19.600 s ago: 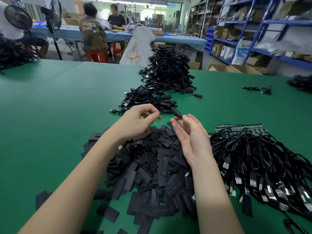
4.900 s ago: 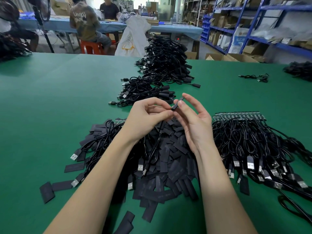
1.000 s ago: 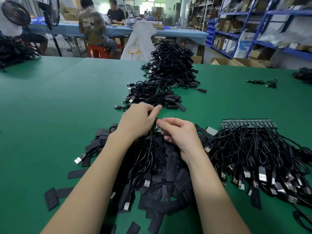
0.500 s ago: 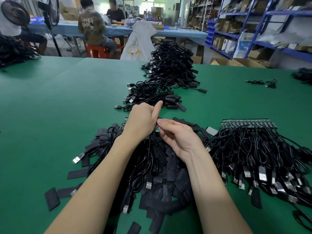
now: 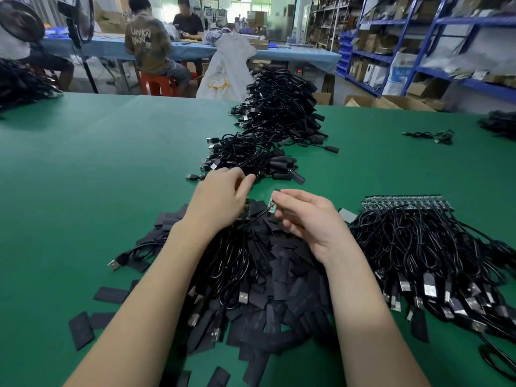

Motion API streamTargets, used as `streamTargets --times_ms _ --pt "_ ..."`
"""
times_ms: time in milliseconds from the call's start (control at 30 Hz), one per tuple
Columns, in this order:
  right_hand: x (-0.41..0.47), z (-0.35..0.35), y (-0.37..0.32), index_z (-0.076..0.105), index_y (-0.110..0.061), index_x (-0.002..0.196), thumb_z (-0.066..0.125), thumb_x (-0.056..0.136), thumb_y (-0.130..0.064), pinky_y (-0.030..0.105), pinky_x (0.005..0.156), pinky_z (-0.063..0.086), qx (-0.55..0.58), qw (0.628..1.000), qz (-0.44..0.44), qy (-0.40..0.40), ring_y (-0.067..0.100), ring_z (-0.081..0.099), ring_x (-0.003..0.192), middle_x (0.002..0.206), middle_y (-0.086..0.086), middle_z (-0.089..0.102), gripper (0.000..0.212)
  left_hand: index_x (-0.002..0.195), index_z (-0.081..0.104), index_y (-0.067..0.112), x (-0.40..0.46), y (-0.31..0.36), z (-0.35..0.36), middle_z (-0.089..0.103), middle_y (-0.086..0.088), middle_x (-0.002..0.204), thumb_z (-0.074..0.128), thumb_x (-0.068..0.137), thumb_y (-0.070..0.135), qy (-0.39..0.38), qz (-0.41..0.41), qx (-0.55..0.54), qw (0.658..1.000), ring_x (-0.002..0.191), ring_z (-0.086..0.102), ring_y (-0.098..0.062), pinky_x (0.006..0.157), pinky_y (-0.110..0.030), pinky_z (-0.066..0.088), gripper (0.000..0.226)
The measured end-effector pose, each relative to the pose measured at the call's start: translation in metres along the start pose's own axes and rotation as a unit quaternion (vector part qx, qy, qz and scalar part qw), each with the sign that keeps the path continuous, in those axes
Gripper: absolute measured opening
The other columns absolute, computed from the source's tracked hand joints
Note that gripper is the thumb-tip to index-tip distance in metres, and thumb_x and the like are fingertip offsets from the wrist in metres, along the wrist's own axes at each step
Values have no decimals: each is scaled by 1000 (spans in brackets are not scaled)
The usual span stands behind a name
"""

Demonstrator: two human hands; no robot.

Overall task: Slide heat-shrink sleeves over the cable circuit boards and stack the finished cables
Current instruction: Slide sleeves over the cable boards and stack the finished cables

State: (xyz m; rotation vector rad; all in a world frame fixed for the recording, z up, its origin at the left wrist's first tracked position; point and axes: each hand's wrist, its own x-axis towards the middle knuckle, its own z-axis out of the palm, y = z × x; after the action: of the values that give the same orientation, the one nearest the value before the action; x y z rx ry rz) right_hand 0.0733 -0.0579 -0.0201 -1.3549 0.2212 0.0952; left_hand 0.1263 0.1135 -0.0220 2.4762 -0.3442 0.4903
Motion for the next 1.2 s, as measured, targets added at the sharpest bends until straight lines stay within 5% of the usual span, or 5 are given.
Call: streamTargets --times_ms 133,300,533,833,1200 --pt "2 2 0 75 -14 95 82 84 -17 16 54 53 20 1000 -18 15 8 66 62 74 0 73 13 82 67 19 0 10 -4 66 9 72 54 102 38 -95 -16 -190 977 70 59 -9 73 -29 47 30" --pt "3 0 1 76 -12 96 77 89 -17 18 60 55 25 999 -33 -1 10 70 67 80 1 76 9 101 68 11 -5 8 -16 62 -23 87 59 102 30 -282 -59 -333 898 83 65 -19 86 -38 51 21" --pt "9 -25 3 77 -33 88 76 85 -37 5 59 40 -437 881 -162 83 -18 58 69 75 -23 72 5 104 59 1 -10 6 -23 53 -1 61 60 100 6 -270 -128 -371 879 72 69 -20 70 -29 61 7" --pt "5 -3 13 76 -36 88 82 77 -44 32 85 57 -518 842 -137 57 5 68 88 81 -17 71 15 97 56 9 -11 14 -21 70 -13 81 61 99 8 -256 -151 -369 881 60 66 -16 54 -22 53 5" --pt "0 -15 -2 75 -20 89 75 82 -5 25 67 59 -259 959 -94 64 19 76 70 72 1 77 16 91 59 12 -14 20 -9 69 -4 75 59 101 14 -276 -112 -337 893 62 63 -14 56 -23 53 11"
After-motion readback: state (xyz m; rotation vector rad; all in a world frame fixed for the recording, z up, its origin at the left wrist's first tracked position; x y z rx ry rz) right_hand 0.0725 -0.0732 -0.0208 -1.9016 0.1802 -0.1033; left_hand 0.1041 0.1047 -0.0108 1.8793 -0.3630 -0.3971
